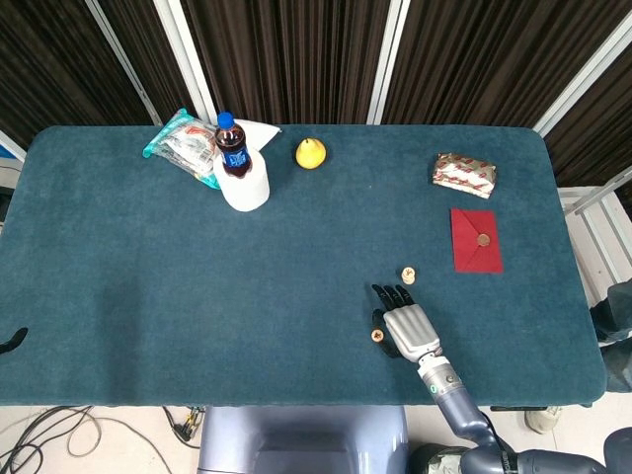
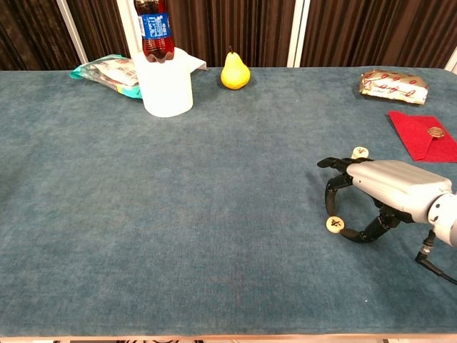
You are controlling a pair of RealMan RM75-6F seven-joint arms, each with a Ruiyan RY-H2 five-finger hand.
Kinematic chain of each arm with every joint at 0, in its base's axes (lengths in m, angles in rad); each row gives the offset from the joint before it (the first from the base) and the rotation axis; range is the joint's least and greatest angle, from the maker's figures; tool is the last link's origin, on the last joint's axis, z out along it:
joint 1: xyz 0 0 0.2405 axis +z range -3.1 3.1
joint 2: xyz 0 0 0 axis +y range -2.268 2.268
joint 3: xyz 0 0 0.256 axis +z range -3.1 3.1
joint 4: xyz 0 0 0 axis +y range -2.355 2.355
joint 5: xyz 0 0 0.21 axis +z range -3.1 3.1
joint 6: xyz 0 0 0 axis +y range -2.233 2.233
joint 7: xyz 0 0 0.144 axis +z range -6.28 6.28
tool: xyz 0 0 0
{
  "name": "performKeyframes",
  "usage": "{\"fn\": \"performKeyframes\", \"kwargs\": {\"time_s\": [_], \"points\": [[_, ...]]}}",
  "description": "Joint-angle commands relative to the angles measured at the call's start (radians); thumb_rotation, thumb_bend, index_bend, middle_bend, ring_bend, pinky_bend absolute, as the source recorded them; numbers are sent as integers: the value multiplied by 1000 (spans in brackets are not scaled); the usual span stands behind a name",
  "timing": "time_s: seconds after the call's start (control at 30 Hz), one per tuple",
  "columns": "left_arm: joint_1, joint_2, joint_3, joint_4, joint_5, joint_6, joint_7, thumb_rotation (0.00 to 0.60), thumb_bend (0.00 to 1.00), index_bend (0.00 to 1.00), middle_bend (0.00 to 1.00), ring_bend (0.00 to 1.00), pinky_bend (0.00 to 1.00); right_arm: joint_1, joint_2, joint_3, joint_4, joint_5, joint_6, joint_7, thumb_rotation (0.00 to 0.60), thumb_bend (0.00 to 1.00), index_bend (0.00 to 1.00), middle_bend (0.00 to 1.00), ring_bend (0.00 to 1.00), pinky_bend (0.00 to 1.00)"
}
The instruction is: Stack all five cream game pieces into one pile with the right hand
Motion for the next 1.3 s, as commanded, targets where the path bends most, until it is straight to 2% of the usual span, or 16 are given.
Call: {"fn": "performKeyframes", "kwargs": {"time_s": [0.03, 1.3], "points": [[0, 0, 0, 0, 0, 0, 1, 600, 165, 59, 0, 0, 0, 0, -1, 2, 0, 5, -6, -1, 600, 392, 488, 0, 0, 0], [0, 3, 1, 0, 3, -2, -6, 600, 165, 59, 0, 0, 0, -4, 13, 26, -26, 22, -16, -12, 600, 432, 524, 0, 0, 0]]}}
